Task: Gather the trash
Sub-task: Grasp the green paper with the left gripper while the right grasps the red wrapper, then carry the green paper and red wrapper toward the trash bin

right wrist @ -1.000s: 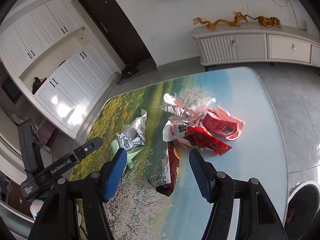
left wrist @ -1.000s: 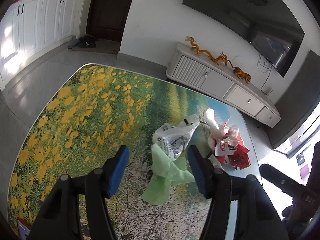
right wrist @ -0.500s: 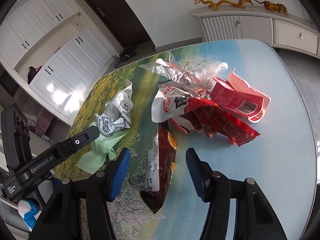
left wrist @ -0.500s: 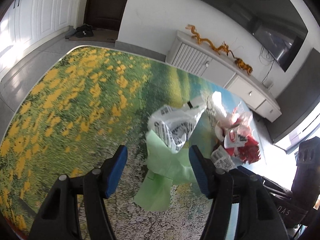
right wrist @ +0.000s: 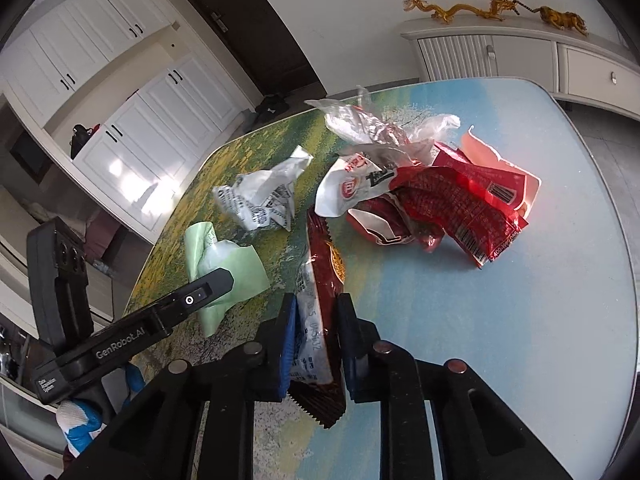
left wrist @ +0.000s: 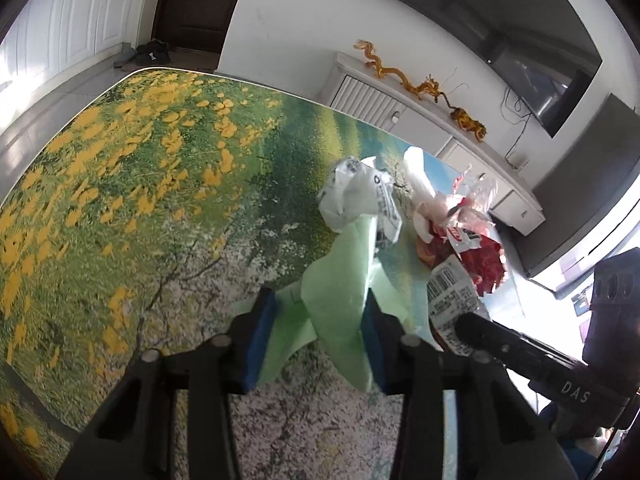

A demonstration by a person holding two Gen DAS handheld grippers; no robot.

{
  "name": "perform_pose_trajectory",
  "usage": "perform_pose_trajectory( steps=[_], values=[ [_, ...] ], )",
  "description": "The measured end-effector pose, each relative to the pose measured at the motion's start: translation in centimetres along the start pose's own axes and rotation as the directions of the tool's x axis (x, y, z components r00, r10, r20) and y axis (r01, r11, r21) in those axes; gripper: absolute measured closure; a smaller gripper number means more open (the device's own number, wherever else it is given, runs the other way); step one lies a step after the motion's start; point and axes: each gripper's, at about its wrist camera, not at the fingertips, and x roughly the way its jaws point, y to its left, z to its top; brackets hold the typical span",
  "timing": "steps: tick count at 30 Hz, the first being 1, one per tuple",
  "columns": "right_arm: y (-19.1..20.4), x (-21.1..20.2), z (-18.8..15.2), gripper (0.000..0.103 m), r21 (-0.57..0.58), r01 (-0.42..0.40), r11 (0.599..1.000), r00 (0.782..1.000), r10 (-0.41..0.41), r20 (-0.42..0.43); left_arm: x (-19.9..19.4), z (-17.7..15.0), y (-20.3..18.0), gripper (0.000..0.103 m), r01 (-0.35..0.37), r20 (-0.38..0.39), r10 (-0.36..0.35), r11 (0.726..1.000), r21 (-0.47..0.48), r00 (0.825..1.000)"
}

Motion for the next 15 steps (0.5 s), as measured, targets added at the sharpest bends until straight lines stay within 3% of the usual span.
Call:
perform_pose_trajectory(
  steps=[4,15],
  values=[
    [0.3,-1.6,-0.8,0.085,-0.011,-0.001,1.000,1.000,0.001,0.016,-1.2,-0.5,0.4,0.072,0.012,0.011,-0.011,1.000,-0.024,1.000],
    [1.3,-6.8,-3.0,0.085,-0.022,0.011,1.000,0.997,-0.009,0.077,-6.0,-0.9,-0.1,0.073,0.017,0.083,-0.014,0.999,-0.035,0.996]
  ],
)
